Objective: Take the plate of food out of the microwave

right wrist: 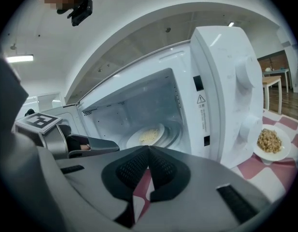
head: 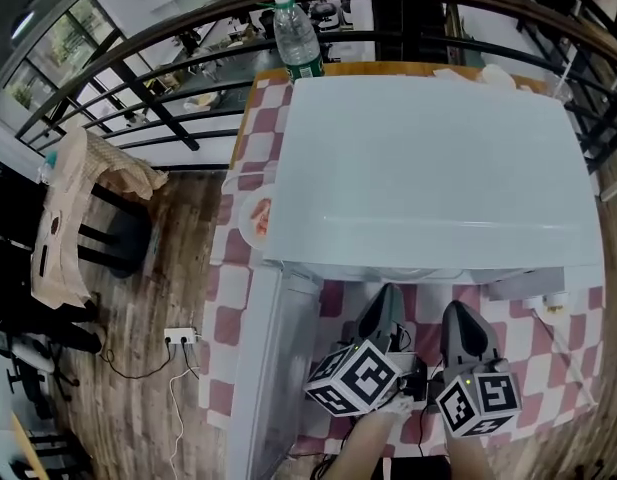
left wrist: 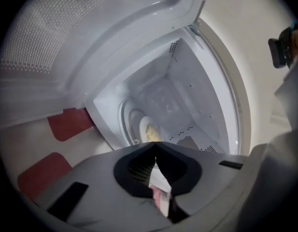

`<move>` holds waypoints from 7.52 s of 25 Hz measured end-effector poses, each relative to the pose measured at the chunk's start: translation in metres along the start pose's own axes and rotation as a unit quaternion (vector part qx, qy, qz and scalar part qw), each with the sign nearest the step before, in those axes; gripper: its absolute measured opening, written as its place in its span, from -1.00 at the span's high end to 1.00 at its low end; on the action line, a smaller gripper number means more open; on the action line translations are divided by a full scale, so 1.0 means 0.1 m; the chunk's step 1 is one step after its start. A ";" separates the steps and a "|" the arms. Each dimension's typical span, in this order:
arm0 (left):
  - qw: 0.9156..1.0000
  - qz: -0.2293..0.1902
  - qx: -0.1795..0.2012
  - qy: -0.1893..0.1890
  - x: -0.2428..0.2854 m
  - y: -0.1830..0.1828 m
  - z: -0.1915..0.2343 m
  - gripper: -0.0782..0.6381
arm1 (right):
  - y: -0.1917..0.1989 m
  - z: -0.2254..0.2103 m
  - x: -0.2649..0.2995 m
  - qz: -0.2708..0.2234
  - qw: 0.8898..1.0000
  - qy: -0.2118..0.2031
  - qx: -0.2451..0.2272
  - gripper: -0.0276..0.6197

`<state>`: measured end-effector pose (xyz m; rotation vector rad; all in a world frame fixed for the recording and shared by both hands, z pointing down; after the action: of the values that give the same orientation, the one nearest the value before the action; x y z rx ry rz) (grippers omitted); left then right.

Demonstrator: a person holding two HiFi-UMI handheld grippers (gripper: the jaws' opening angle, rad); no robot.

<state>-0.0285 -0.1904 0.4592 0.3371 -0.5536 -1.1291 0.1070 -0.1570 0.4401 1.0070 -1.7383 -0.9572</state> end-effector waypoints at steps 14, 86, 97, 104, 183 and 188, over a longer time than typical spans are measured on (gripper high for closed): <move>0.999 0.012 -0.042 0.018 0.16 0.05 -0.01 0.77 | -0.01 -0.07 0.02 0.008 1.000 -0.001 0.000 0.93; 0.992 0.064 -0.104 -0.030 0.35 0.06 0.21 0.75 | 0.09 -0.12 0.19 0.017 1.000 -0.009 0.014 0.93; 0.992 0.065 -0.105 -0.021 0.30 0.01 0.18 0.71 | 0.09 -0.07 0.19 0.020 1.000 -0.013 0.012 0.93; 0.993 0.071 -0.094 -0.030 0.35 -0.05 0.19 0.59 | 0.10 -0.08 0.21 0.016 1.000 -0.014 0.014 0.93; 0.979 0.132 -0.154 -0.025 0.28 0.18 0.27 0.43 | 0.13 -0.07 0.20 0.025 0.997 -0.014 0.065 0.93; 0.980 0.139 -0.137 -0.027 0.29 0.19 0.26 0.45 | 0.14 -0.05 0.22 0.028 0.997 -0.015 0.064 0.93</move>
<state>-0.0201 -0.2084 0.4976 -0.0110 -0.4687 -0.9298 0.1027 -0.1725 0.4613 1.0243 -1.8623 -0.8390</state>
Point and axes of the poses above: the fingertips, and each gripper's own axes: x forward along the fingers, z to its left, y out of its underside, the point moved 4 cm from there along -x, backward along the fingers, and after that the axes turned 4 degrees about -z, right-handed, at the moved point
